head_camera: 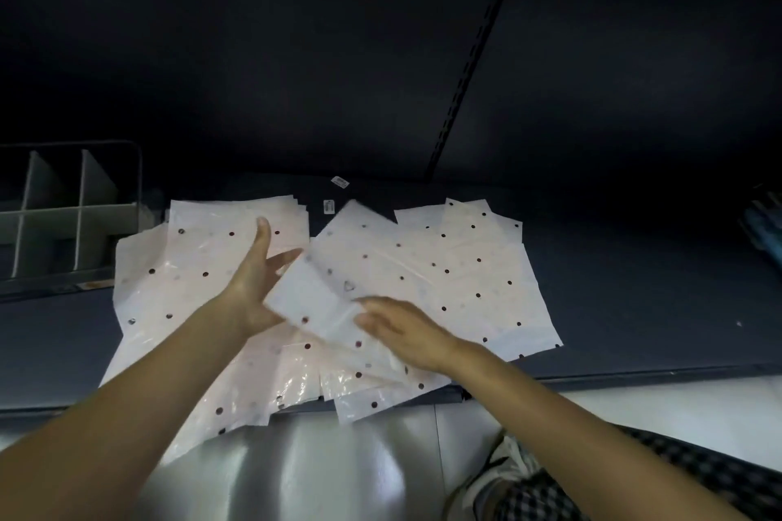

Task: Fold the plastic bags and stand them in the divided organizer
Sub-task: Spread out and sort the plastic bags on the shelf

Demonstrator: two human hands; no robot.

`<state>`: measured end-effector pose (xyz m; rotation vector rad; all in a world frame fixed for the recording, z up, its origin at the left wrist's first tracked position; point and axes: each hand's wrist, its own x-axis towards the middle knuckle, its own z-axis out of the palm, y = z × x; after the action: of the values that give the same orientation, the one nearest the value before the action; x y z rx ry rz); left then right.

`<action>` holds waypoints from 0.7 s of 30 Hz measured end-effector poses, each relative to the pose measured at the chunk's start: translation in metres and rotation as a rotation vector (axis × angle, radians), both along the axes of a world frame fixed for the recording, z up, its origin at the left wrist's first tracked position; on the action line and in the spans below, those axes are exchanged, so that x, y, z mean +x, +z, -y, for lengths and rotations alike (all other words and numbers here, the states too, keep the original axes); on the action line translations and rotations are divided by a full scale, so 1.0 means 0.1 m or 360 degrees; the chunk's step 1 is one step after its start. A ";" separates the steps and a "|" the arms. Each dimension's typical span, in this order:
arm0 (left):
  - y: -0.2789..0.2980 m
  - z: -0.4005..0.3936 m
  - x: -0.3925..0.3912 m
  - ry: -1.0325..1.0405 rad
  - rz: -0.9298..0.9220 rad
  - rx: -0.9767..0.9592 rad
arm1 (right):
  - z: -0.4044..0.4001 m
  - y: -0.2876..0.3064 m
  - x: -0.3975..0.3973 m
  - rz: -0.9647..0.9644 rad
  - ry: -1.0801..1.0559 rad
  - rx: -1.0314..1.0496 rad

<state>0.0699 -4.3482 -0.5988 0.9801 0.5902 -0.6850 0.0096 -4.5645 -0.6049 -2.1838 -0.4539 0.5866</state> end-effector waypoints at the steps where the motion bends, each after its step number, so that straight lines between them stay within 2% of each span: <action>1: -0.04 -0.07 -0.04 -0.0090 0.0034 0.0150 | -0.03 -0.05 -0.03 0.0003 0.0092 -0.0080; 3: -0.17 -0.16 -0.14 -0.0281 0.0205 0.0444 | -0.05 -0.15 -0.09 -0.0084 0.0175 -0.0145; 4: -0.24 -0.18 -0.19 -0.0332 0.0274 0.0578 | -0.05 -0.18 -0.11 -0.0175 0.0106 -0.0098; 6: -0.31 -0.17 -0.28 -0.0359 0.0395 0.0724 | 0.04 -0.25 -0.09 -0.0237 -0.0246 0.0094; 8: -0.33 -0.15 -0.33 -0.0297 0.0621 0.0870 | 0.25 -0.33 0.00 0.0032 -0.0674 0.0103; 11: -0.38 -0.29 -0.32 -0.0137 0.0842 0.1303 | 0.75 -0.48 0.11 0.0309 -0.1062 -0.0331; 13: -0.41 -0.50 -0.32 -0.0093 0.0842 0.1571 | 1.06 -0.59 0.10 0.0238 -0.1069 -0.0671; 15: -0.43 -0.75 -0.34 -0.0108 0.0899 0.1810 | 1.22 -0.71 0.05 0.0175 -0.1025 -0.0848; 18: -0.47 -1.03 -0.39 -0.0150 0.1002 0.2079 | 1.22 -0.83 0.04 0.0357 -0.1271 -0.0644; 21: -0.53 -1.14 -0.41 -0.0236 0.0891 0.2188 | 1.15 -0.81 0.12 0.0388 -0.1550 -0.0492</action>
<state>0.0292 -4.2341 -0.6521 2.4054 0.4399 0.0018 0.0218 -4.6793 -0.6857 -2.4277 0.6175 -0.1630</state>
